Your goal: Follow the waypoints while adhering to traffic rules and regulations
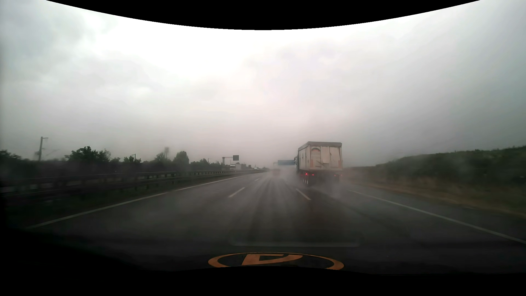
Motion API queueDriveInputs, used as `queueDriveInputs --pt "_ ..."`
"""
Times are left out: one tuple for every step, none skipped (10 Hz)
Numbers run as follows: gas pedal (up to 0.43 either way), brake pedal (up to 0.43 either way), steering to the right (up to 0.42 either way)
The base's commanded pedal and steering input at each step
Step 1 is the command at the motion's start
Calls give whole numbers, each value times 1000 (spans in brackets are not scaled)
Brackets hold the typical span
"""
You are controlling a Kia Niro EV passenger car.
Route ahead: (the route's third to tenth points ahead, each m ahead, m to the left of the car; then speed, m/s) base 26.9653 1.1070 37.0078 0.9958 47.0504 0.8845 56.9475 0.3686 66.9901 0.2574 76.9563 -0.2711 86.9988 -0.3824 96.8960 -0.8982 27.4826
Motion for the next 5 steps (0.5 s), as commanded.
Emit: queueDriveInputs --pt "0 0 3" --pt "0 0 3" --pt "47 0 3" --pt "157 0 3" --pt "189 0 3"
